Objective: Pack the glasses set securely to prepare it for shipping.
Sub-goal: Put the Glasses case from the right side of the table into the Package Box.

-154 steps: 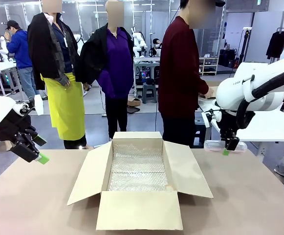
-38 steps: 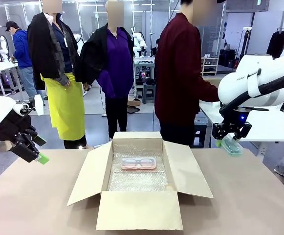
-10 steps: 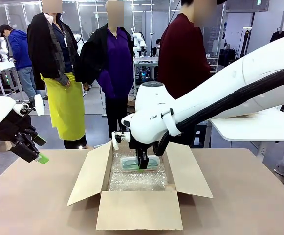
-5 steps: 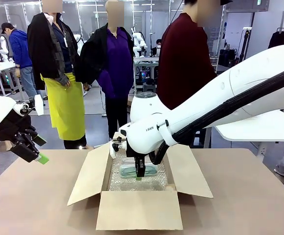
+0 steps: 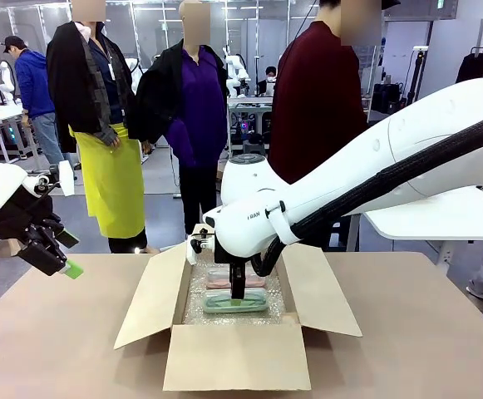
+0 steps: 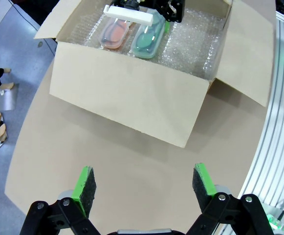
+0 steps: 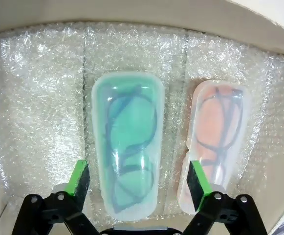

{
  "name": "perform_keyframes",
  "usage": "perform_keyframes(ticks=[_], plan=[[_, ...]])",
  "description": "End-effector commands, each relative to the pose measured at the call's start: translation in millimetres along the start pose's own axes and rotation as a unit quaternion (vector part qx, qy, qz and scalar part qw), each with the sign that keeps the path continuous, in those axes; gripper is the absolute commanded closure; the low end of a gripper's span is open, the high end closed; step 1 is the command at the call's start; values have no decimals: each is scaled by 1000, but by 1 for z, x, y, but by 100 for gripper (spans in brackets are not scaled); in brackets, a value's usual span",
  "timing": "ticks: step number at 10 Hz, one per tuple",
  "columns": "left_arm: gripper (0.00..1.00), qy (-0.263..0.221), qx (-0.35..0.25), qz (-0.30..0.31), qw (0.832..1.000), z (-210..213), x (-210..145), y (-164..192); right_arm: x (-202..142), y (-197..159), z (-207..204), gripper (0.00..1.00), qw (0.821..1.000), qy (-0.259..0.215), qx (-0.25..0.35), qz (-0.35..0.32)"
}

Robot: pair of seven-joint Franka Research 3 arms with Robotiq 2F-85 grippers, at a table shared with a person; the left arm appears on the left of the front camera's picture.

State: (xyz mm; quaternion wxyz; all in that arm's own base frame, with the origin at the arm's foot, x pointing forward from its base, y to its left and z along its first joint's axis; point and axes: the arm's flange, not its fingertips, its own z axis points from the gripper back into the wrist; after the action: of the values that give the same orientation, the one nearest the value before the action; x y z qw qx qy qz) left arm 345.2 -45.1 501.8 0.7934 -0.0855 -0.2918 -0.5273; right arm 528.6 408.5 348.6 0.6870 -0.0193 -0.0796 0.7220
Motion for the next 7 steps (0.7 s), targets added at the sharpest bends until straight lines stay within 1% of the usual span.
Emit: perform_keyframes(ticks=[1,3,4,7], plan=[[0,-6,-4,-8,1000,2,-2,1,4,1,3,0,1000,11,-4,-9],[0,-6,-4,-8,1000,2,-2,1,2,-3,9,0,1000,8,-7,-20],[0,-6,-4,-8,1000,2,-2,1,0,-1,2,0,1000,1,-1,-1],[0,-6,-4,-8,1000,2,-2,1,0,-1,2,0,1000,1,-1,-1]])
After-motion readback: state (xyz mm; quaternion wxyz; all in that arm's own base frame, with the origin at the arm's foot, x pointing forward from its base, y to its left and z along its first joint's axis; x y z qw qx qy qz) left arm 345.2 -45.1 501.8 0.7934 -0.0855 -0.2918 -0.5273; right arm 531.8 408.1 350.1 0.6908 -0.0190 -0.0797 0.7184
